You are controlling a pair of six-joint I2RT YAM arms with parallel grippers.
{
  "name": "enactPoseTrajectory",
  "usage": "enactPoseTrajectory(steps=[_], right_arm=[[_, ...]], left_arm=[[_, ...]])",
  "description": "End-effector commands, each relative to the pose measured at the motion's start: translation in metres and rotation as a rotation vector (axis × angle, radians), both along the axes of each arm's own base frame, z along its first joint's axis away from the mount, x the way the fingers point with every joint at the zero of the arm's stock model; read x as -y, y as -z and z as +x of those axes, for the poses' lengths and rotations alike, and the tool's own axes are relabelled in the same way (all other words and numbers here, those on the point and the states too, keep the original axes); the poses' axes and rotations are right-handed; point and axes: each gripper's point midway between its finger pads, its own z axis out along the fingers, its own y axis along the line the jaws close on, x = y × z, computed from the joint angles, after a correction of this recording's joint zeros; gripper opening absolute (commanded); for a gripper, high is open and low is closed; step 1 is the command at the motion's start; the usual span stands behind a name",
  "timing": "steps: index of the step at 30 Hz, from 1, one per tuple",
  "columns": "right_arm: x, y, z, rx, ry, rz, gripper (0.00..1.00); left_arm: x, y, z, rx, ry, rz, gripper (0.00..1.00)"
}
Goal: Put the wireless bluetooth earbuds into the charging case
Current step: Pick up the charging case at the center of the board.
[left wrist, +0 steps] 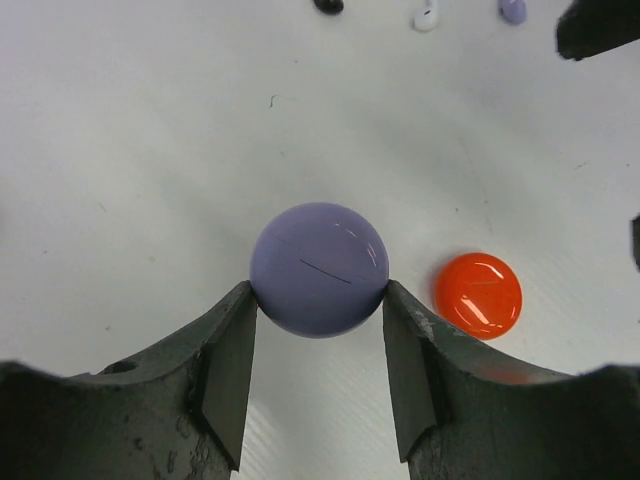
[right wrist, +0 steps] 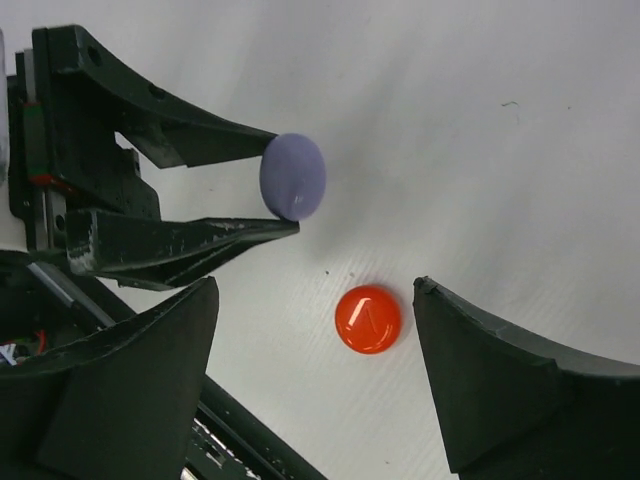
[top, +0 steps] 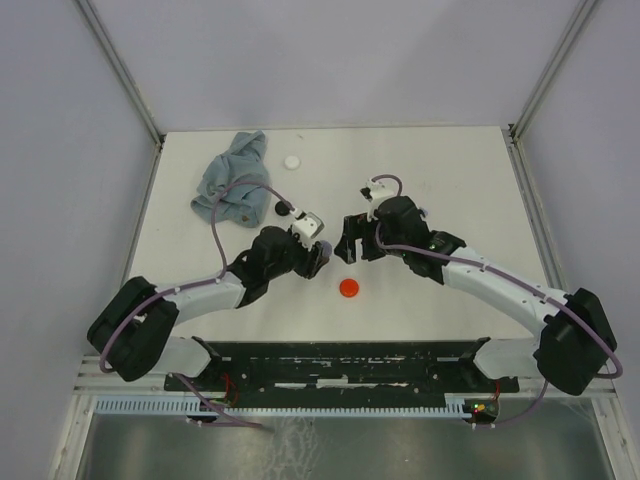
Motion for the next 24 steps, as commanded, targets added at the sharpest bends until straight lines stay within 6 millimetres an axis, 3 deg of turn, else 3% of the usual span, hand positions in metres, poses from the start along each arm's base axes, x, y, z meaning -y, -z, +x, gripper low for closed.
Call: enactPoseTrajectory(steps=[1, 10, 16, 24], right_arm=[[-0.024, -0.037, 0.011, 0.025, -0.019, 0.125, 0.86], [-0.041, -0.035, 0.018, -0.025, -0.031, 0.156, 0.75], [-0.046, -0.036, 0.024, -0.018, -0.036, 0.153, 0.66], [-0.052, -0.04, 0.022, -0.02, -0.076, 0.163, 0.45]], left_arm=[[0.016, -0.052, 0.001, 0.163, 0.066, -0.167, 0.43], [0.019, -0.079, -0.016, 0.271, 0.147, -0.256, 0.42], [0.018, -0.087, -0.025, 0.314, 0.183, -0.28, 0.42], [0.018, -0.093, -0.026, 0.324, 0.182, -0.294, 0.42]])
